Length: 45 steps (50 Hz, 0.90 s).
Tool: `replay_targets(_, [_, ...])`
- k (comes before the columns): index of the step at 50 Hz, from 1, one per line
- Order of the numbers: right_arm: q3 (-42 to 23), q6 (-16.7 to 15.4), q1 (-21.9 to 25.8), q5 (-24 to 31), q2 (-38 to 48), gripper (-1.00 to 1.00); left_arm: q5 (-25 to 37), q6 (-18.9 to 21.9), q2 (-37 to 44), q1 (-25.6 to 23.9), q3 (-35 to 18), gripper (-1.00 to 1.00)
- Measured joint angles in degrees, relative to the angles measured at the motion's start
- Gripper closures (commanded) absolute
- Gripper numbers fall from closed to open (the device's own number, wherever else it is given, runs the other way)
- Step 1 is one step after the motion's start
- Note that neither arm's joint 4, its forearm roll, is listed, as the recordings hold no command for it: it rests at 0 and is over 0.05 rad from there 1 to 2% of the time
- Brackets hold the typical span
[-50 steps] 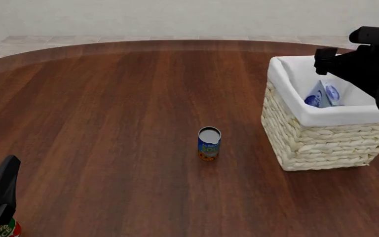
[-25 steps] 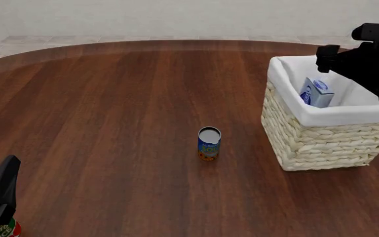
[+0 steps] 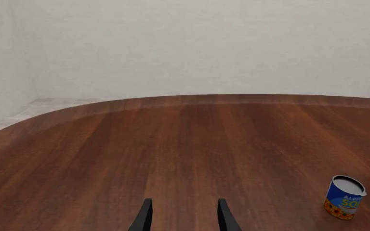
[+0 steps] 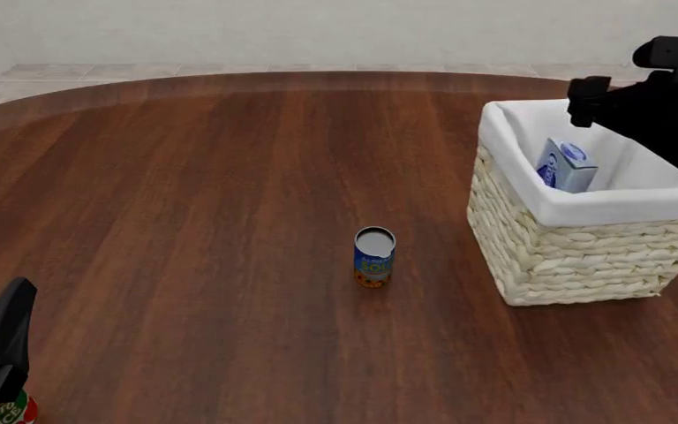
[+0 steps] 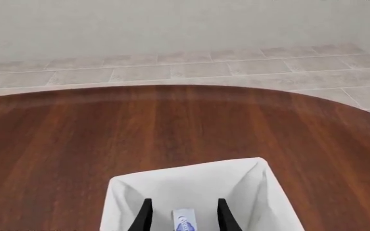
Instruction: Pick up the cream cheese box, and put it in the basket.
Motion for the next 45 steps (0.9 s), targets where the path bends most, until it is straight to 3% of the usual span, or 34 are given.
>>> replay_targets(45, [7.0, -2.6, 6.0, 1.7, -13.2, -1.00, 0.0, 0.0, 0.0, 0.0, 0.0, -1.00])
